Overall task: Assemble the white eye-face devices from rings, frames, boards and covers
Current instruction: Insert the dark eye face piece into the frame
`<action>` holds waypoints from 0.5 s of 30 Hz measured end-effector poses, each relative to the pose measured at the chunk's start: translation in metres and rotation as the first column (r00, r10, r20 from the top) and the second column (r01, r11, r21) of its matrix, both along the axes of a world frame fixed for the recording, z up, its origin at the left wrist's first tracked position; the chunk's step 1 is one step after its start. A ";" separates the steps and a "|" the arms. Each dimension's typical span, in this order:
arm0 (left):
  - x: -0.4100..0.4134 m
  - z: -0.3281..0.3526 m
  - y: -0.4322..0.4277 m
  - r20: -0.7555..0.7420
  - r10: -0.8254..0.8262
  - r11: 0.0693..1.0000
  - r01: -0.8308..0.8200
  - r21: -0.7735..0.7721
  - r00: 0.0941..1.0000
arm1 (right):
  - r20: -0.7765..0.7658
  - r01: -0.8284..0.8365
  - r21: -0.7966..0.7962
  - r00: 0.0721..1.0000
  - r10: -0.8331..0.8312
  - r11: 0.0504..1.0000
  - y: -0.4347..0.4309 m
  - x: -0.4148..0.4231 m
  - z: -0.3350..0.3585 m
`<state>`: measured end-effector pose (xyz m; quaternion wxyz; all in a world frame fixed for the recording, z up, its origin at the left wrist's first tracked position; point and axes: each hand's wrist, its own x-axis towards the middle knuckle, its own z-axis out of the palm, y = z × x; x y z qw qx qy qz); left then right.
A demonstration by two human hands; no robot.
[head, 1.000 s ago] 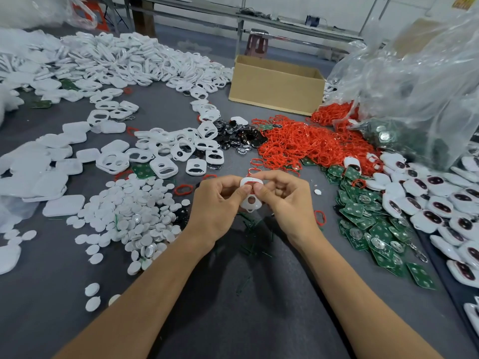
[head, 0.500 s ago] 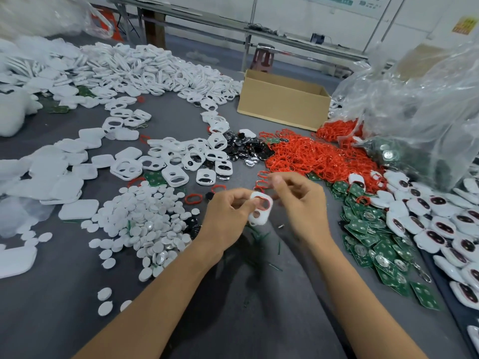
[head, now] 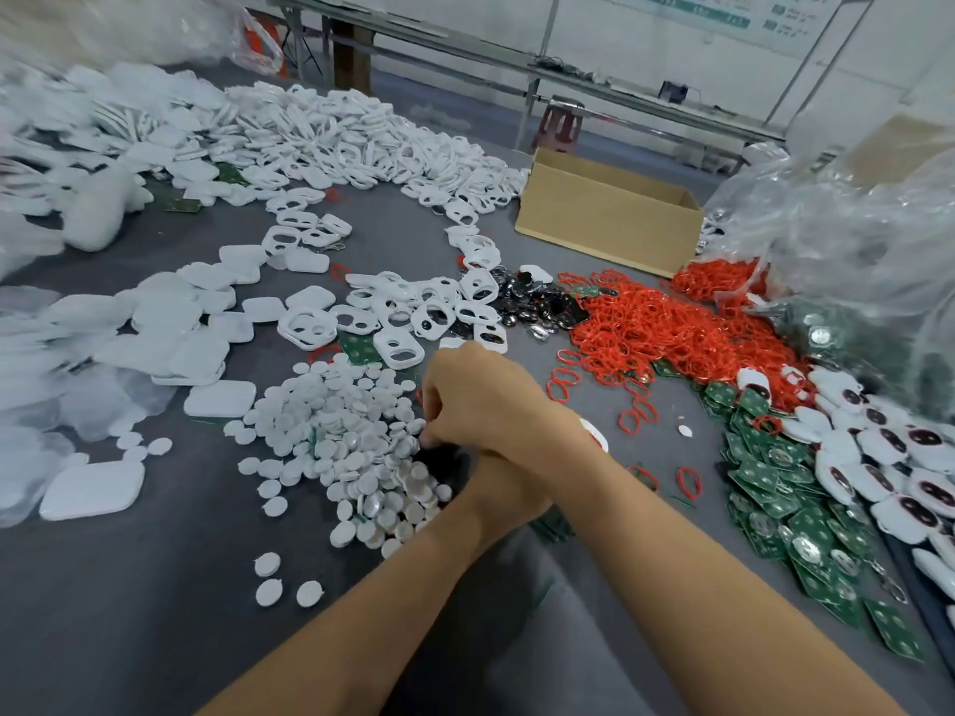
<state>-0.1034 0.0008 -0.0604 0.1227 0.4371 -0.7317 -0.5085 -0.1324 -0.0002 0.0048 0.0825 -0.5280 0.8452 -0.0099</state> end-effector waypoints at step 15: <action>-0.013 0.012 0.010 -0.322 -0.368 0.912 0.406 0.059 0.873 | -0.078 -0.012 -0.130 0.997 0.002 0.991 0.006 0.018 -0.015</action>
